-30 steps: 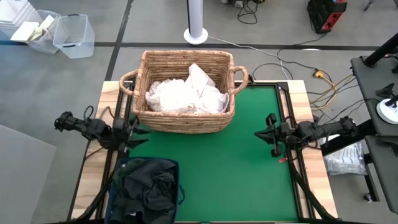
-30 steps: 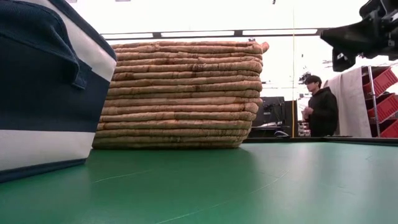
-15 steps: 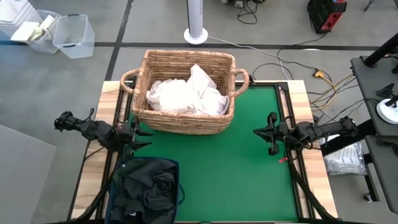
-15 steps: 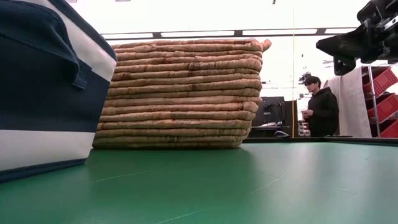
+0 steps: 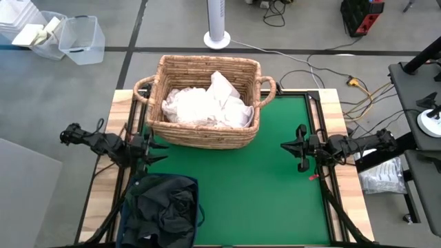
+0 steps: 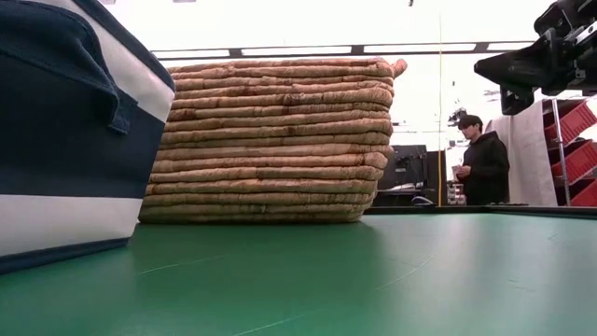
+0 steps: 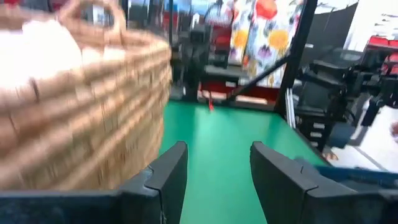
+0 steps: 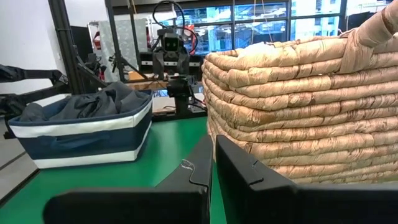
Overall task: Sort clothes
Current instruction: Return to Home Position
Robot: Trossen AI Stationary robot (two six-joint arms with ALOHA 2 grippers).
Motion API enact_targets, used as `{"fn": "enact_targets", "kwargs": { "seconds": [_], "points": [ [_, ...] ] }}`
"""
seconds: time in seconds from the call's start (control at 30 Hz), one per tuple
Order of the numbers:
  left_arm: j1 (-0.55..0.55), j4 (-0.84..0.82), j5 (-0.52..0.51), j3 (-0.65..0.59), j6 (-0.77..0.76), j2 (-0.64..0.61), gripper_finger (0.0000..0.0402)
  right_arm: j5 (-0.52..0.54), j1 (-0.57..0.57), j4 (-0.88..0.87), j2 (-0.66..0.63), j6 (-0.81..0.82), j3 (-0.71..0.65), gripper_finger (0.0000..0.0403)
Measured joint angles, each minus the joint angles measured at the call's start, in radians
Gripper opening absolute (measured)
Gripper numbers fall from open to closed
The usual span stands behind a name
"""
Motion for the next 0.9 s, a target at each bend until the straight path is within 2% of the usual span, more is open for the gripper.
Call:
{"fn": "enact_targets", "kwargs": {
  "seconds": [0.1, 0.3, 0.5, 0.9],
  "points": [
    [0.001, 0.021, -0.001, 0.002, 0.072, -0.001, 0.0154, 0.000, 0.000, 0.000, 0.000, 0.000, 0.000, 0.0012],
    [0.001, -0.011, 0.028, 0.002, 0.089, -0.001, 0.0154, 0.000, 0.000, 0.000, 0.000, 0.000, 0.000, 0.0012],
    [0.000, -0.178, 0.099, 0.002, 0.089, 0.000, 0.0154, 0.000, 0.000, 0.000, 0.000, 0.000, 0.000, 0.0012],
    [0.000, -0.215, 0.063, 0.002, 0.089, 0.000, 0.0154, 0.000, 0.000, 0.000, 0.000, 0.000, -0.001, 0.0012]
  ]
}}
